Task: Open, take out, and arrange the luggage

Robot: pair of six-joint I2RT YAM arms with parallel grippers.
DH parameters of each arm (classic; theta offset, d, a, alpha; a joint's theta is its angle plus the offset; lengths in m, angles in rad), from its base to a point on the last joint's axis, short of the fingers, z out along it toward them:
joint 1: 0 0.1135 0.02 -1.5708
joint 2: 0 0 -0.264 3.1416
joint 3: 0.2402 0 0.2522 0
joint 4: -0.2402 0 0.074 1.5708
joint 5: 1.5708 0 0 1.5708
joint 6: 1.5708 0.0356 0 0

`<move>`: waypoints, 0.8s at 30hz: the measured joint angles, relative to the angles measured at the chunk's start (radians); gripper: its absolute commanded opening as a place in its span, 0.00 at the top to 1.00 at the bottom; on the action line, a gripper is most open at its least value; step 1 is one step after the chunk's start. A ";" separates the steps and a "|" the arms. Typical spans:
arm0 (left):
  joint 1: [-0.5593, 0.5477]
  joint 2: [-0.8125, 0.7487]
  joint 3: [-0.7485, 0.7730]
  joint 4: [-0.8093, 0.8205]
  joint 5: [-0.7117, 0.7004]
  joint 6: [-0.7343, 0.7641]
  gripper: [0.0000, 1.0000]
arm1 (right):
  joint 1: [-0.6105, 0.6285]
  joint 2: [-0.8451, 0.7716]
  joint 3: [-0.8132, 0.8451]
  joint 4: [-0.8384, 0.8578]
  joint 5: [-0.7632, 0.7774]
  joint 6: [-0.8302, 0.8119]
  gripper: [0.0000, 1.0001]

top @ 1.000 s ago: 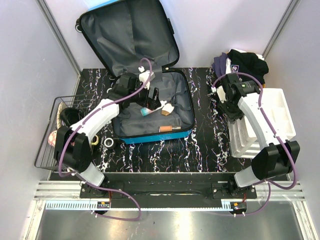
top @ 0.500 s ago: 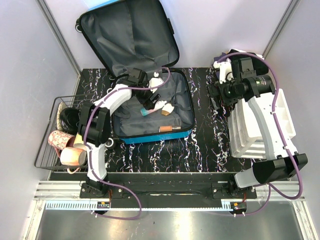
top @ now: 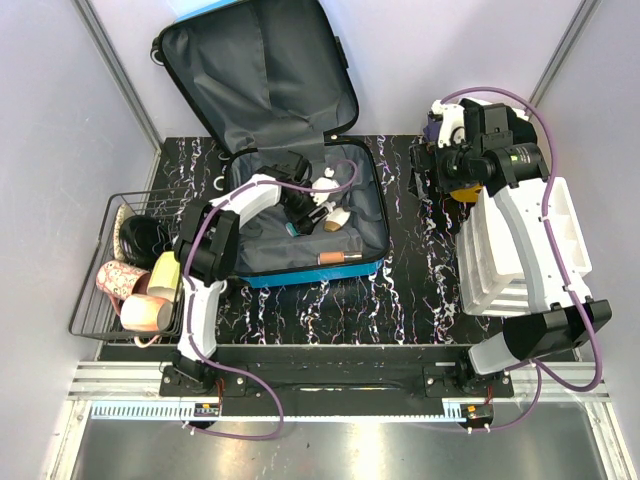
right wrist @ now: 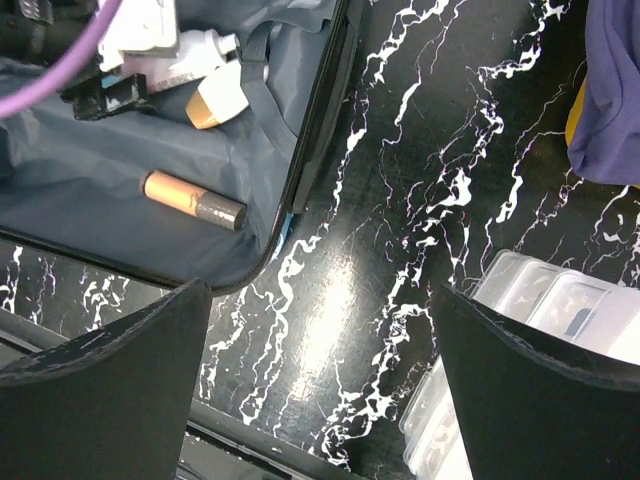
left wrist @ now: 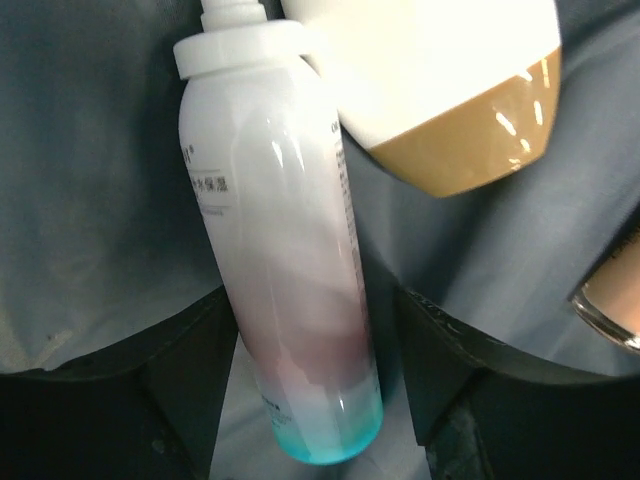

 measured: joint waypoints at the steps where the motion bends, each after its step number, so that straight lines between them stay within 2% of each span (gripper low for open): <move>1: -0.005 0.007 0.002 0.001 -0.010 0.000 0.37 | -0.001 0.001 0.000 0.010 -0.001 0.009 0.00; 3: -0.010 0.027 0.019 0.000 -0.027 -0.010 0.39 | -0.003 0.002 0.000 0.028 -0.001 0.025 0.00; 5: -0.012 0.045 0.040 -0.005 -0.040 -0.021 0.48 | -0.006 0.002 0.000 0.048 -0.004 0.043 0.00; 6: -0.013 0.051 0.049 -0.008 -0.046 -0.027 0.53 | -0.008 0.004 0.000 0.060 -0.007 0.052 0.00; 7: -0.013 0.052 0.052 -0.008 -0.051 -0.035 0.63 | -0.009 0.006 0.000 0.069 -0.008 0.061 0.00; 9: -0.011 0.052 0.052 -0.012 -0.054 -0.044 0.74 | -0.015 0.011 -0.002 0.091 -0.014 0.082 0.00; 10: -0.011 0.051 0.052 -0.012 -0.050 -0.055 0.83 | -0.018 0.012 -0.006 0.103 -0.015 0.092 0.00; 14: 0.010 0.004 0.000 0.030 0.004 -0.099 0.97 | -0.027 0.012 -0.038 0.169 -0.035 0.127 0.00; 15: 0.020 -0.027 -0.026 0.039 0.033 -0.121 1.00 | -0.027 0.013 -0.045 0.182 -0.046 0.131 0.00; 20: 0.063 -0.268 -0.175 0.132 0.166 -0.230 1.00 | -0.028 0.017 -0.061 0.254 -0.144 0.159 0.03; 24: 0.072 -0.496 -0.297 0.325 0.281 -0.364 1.00 | -0.028 0.017 -0.108 0.412 -0.246 0.251 0.00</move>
